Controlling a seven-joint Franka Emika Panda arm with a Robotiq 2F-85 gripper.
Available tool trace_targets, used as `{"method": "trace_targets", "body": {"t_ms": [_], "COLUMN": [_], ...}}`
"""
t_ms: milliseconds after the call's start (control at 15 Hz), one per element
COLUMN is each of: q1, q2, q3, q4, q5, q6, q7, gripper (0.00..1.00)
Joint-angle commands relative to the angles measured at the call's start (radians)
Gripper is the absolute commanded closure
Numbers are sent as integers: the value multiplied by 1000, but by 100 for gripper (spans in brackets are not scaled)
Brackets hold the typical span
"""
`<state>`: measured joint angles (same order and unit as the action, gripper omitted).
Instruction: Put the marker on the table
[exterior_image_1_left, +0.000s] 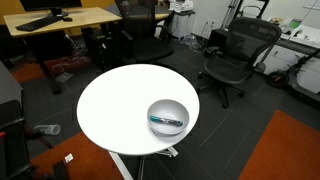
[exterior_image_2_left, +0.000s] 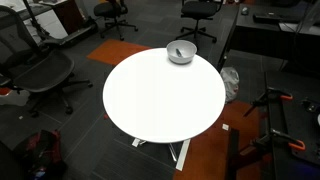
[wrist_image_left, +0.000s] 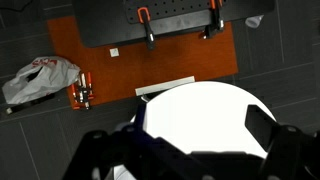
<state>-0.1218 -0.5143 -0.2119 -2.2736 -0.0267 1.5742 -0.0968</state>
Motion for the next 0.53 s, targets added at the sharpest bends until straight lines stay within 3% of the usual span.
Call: {"method": "trace_targets", "body": {"t_ms": [0,467], "q1": [-13,-15], "q2": [2,16], "q3": [10,19], "q4": [2,2], "q5": [4,-8], "q6": [-2,30], "q7": [-5,13], "gripper": [0,0]}}
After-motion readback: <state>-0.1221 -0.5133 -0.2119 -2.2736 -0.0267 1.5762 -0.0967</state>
